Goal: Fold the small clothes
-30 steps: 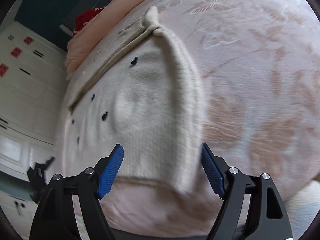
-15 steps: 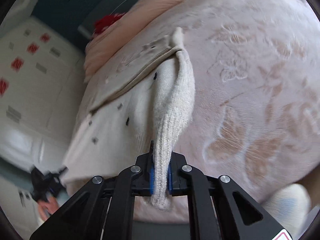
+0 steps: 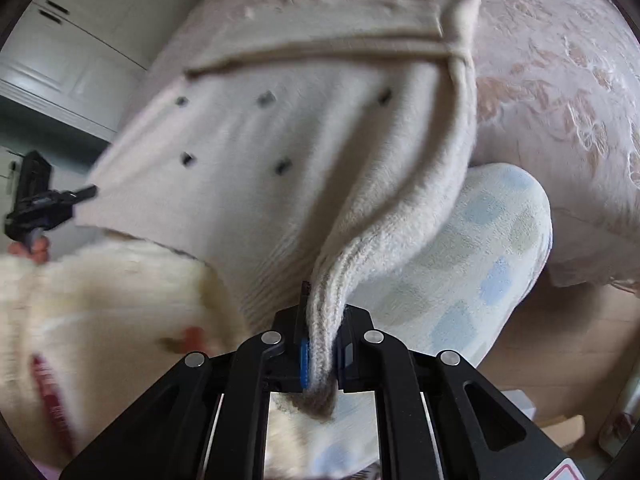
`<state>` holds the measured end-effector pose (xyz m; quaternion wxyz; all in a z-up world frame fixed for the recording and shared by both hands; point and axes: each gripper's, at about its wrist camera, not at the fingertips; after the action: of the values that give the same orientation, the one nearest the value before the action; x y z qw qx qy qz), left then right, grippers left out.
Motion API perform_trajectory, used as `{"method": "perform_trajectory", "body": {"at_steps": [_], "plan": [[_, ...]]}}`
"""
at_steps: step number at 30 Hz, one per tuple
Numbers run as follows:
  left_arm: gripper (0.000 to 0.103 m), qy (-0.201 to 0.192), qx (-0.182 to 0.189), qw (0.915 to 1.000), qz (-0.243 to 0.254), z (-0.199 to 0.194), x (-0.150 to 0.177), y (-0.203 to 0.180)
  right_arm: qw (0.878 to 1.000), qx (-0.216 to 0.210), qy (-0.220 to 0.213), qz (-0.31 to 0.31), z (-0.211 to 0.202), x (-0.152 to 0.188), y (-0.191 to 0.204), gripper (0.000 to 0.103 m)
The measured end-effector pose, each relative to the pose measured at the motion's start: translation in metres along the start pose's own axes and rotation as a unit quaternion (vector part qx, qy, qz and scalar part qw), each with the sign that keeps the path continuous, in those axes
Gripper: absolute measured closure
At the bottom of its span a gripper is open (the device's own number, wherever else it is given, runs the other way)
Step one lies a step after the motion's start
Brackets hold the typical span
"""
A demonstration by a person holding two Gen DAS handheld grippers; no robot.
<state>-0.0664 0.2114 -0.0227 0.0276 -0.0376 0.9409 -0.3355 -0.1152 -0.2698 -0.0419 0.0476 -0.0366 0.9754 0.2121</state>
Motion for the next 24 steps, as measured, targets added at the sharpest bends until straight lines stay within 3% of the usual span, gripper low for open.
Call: {"method": "perform_trajectory", "body": {"at_steps": [3,7,9,10,11,13,15,16,17,18,20,24], "plan": [[0.098,-0.051,0.029,0.9981,0.020,-0.023,-0.043,-0.027,0.996,-0.020,-0.083,0.013,-0.041,-0.035,-0.014,0.094],[0.096,-0.146,-0.004,0.9865,0.073,-0.025,-0.143,-0.069,0.974,-0.048,-0.202,0.086,-0.072,-0.114,-0.068,0.091],[0.092,-0.165,-0.029,0.9827,0.080,0.001,-0.196,-0.079,0.959,-0.057,-0.239,0.141,-0.058,-0.150,-0.108,0.079],[0.090,-0.164,-0.039,0.9819,0.086,0.016,-0.217,-0.081,0.952,-0.038,-0.250,0.170,-0.046,-0.164,-0.124,0.066],[0.082,-0.172,-0.056,0.9806,0.075,0.040,-0.238,-0.077,0.944,0.004,-0.256,0.207,-0.032,-0.174,-0.138,0.060],[0.071,-0.182,-0.083,0.9789,0.041,0.061,-0.249,-0.064,0.931,0.044,-0.265,0.249,-0.018,-0.180,-0.141,0.060],[0.057,-0.203,-0.078,0.9759,0.021,0.067,-0.251,-0.058,0.921,0.011,-0.289,0.262,-0.015,-0.166,-0.139,0.052],[0.041,-0.213,-0.074,0.9740,0.017,0.068,-0.248,-0.054,0.918,0.000,-0.298,0.261,-0.014,-0.158,-0.139,0.040],[0.026,-0.219,-0.072,0.9729,0.018,0.067,-0.245,-0.048,0.917,0.000,-0.304,0.259,-0.014,-0.153,-0.134,0.036],[0.021,-0.223,-0.075,0.9716,0.024,0.066,-0.242,-0.046,0.920,0.010,-0.303,0.248,-0.011,-0.149,-0.129,0.036],[0.018,-0.222,-0.098,0.9692,0.043,0.070,-0.243,-0.044,0.931,0.039,-0.289,0.220,-0.003,-0.156,-0.122,0.036],[0.018,-0.201,-0.147,0.9649,0.081,0.088,-0.256,-0.050,0.936,0.074,-0.273,0.208,0.016,-0.190,-0.125,0.035]]}}
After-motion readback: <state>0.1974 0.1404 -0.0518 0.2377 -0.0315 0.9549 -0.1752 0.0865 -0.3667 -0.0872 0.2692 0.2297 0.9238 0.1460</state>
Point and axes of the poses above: each gripper's, at about its wrist camera, not at the fingertips, and z roughly the way its jaws point, y to its left, x to its underside, and after that the axes turned 6 degrees about y, right-handed
